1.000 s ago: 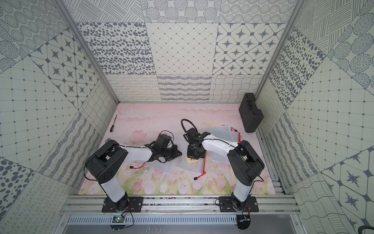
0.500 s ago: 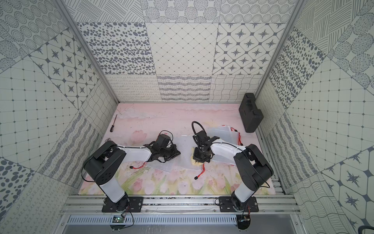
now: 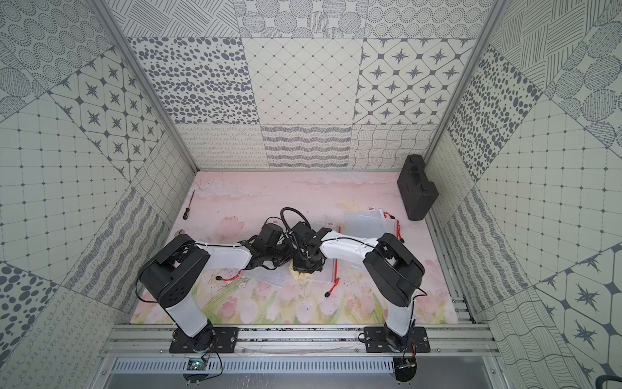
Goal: Wipe the document bag
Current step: Wipe the dirt from the document bag.
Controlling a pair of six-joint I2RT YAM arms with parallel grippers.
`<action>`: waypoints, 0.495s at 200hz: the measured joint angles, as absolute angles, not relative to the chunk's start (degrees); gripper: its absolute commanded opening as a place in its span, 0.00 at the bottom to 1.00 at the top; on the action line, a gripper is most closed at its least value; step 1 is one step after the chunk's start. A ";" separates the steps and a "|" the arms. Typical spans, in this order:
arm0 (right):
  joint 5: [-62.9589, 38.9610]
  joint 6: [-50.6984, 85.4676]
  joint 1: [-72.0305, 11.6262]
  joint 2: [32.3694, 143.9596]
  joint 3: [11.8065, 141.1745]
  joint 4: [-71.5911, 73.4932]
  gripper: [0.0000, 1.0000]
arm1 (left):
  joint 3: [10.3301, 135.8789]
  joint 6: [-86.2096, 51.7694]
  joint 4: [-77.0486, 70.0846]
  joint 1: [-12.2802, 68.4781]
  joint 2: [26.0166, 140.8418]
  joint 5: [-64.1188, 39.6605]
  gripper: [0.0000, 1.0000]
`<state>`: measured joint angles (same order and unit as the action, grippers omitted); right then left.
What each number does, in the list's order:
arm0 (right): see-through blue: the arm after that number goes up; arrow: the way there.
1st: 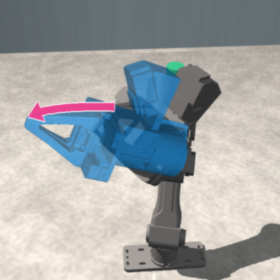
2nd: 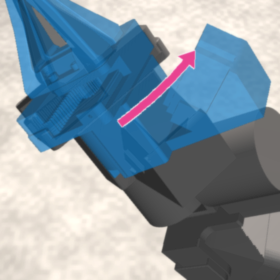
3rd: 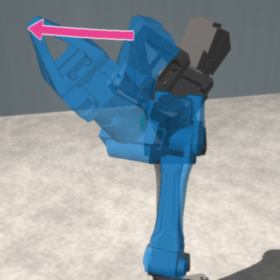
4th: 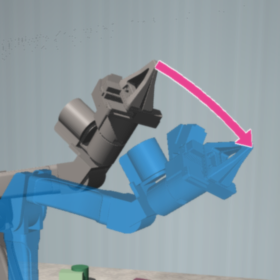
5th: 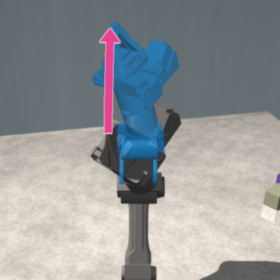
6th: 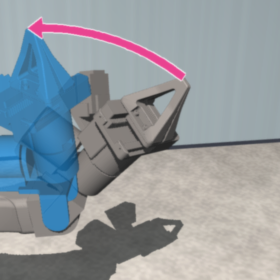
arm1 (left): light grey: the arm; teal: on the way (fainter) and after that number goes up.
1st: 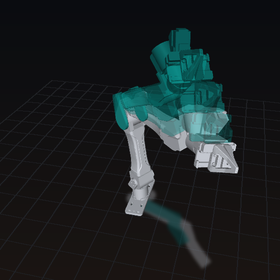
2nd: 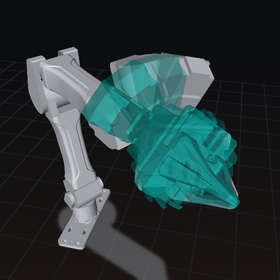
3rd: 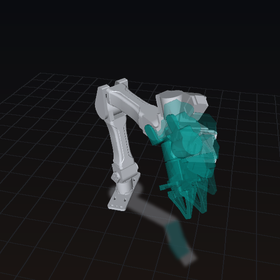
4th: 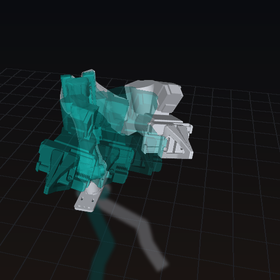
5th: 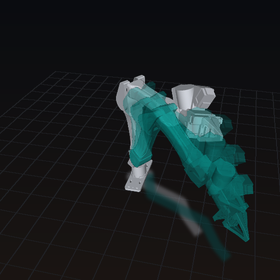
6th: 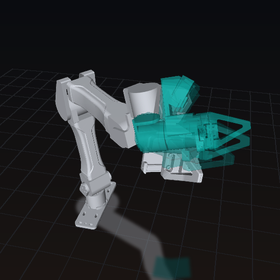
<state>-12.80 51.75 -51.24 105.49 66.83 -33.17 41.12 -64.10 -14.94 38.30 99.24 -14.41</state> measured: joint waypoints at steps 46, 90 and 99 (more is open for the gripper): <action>-15.27 54.22 -48.27 101.41 59.22 -27.05 0.00 | 39.66 -65.63 -16.29 38.59 98.32 -12.14 0.00; -15.09 53.41 -37.34 87.55 44.27 -28.01 0.00 | 39.33 -66.28 -16.12 38.61 97.71 -11.38 0.00; -14.35 53.08 -35.73 85.97 43.42 -29.67 0.00 | 39.33 -66.28 -16.05 38.61 97.69 -11.35 0.00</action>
